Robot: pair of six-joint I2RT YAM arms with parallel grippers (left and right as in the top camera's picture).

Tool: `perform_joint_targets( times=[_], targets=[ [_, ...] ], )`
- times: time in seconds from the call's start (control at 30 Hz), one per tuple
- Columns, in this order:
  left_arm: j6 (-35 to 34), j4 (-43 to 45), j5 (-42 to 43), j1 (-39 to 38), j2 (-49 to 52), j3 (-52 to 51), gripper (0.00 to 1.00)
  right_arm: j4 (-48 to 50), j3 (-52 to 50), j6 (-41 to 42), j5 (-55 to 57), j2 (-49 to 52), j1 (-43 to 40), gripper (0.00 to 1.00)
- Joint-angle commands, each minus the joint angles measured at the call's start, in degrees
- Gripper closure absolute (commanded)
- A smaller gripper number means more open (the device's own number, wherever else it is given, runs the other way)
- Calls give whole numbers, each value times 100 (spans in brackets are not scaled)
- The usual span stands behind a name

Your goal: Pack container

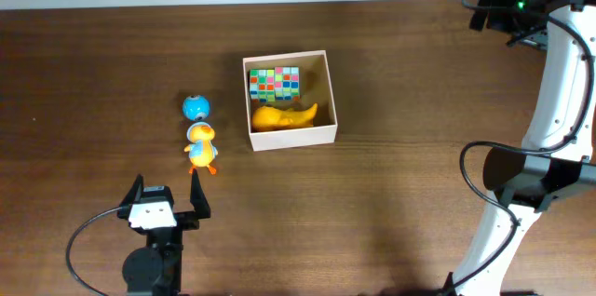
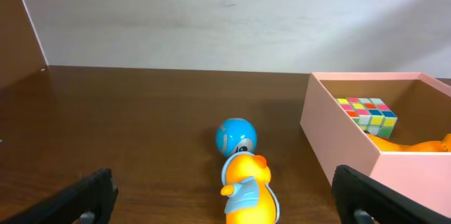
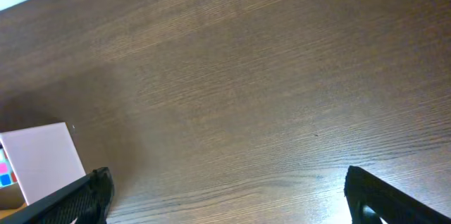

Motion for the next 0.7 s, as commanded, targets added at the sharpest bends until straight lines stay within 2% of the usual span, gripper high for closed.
perform_joint_targets(
  times=[0.0, 0.17, 0.33, 0.37, 0.5, 0.67],
  targets=[
    [101, 26, 31, -24, -50, -26, 1, 0, 85, 44, -35, -155, -2, 1],
    [-90, 24, 715, -22, -48, 262, 1, 0, 85, 44, -35, -155, -2, 1],
    [-42, -627, 597, -22, 153, 1261, 1, 0, 85, 44, -35, -155, -2, 1],
    [-17, -1110, 463, -22, 413, 1827, 1, 0, 85, 44, -35, -155, -2, 1],
    [-20, -2190, 442, -22, 1266, 3038, 1, 0, 85, 44, -35, -155, -2, 1],
    [-22, -3812, 452, -22, 2809, 4710, 1, 0, 85, 44, -35, -155, -2, 1]
  ],
)
